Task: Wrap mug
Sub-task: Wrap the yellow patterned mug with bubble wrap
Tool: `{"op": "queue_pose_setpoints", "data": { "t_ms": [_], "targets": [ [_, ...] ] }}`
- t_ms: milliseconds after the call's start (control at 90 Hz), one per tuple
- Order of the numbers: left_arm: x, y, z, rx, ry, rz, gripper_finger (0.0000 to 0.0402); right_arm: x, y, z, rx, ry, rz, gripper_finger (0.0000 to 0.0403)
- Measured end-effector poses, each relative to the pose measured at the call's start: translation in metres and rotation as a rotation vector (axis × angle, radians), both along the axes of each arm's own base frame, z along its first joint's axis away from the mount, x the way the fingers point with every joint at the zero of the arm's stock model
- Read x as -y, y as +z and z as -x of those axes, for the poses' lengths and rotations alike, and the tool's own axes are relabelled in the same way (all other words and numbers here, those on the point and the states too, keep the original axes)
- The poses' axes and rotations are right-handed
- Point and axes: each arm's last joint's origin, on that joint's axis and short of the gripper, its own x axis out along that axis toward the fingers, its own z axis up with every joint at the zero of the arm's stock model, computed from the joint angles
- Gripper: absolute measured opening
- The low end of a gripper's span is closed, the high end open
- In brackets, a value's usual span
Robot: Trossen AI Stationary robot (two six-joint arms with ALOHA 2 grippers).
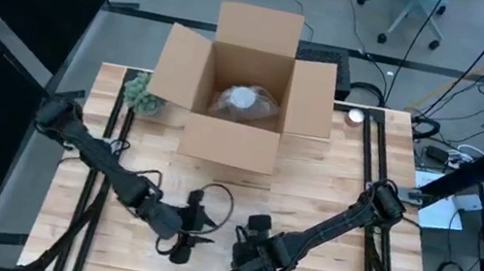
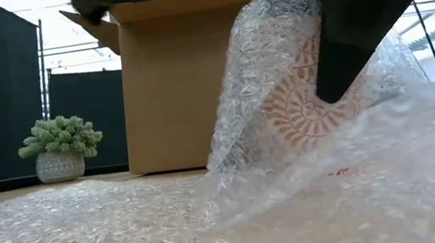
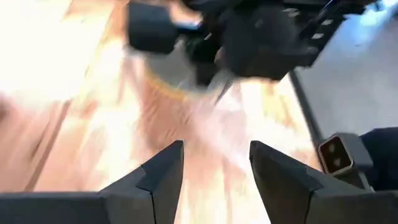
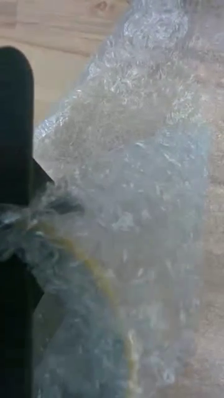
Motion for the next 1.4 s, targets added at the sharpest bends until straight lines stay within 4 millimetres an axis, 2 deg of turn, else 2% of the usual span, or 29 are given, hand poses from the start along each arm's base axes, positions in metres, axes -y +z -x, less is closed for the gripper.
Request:
{"op": "queue_pose_setpoints", "data": {
  "t_ms": [211,344,478,700,867,989,1100,1256,1400],
  "targets": [
    [0.005,-0.020,0.042,-0.271,0.267,0.068,0.0173,0.000,0.000,0.000,0.002,-0.001,-0.001,0.0012],
    [0.008,-0.042,0.062,-0.370,0.392,0.169,0.0173,0.000,0.000,0.000,0.003,-0.001,-0.002,0.0012],
    [0.006,-0.064,0.080,-0.414,0.514,0.244,0.0173,-0.001,0.000,-0.001,0.009,-0.001,-0.006,0.0013],
    [-0.012,-0.101,0.103,-0.466,0.681,0.277,0.0173,-0.001,0.001,-0.002,0.021,0.004,-0.014,0.0013],
    [-0.017,-0.114,0.108,-0.454,0.667,0.321,0.0173,-0.002,0.001,-0.002,0.024,0.006,-0.015,0.0013],
    [-0.018,-0.119,0.108,-0.437,0.607,0.276,0.0162,-0.002,0.001,-0.003,0.027,0.006,-0.017,0.0013],
    [-0.017,-0.119,0.106,-0.402,0.582,0.261,0.0117,-0.002,0.001,-0.003,0.036,0.007,-0.023,0.0013],
    [-0.017,-0.119,0.102,-0.363,0.552,0.254,0.0019,-0.002,0.001,-0.004,0.037,0.007,-0.023,0.0013],
    [-0.015,-0.115,0.092,-0.320,0.500,0.271,0.0003,-0.002,0.001,-0.004,0.038,0.007,-0.024,0.0013]
  ]
}}
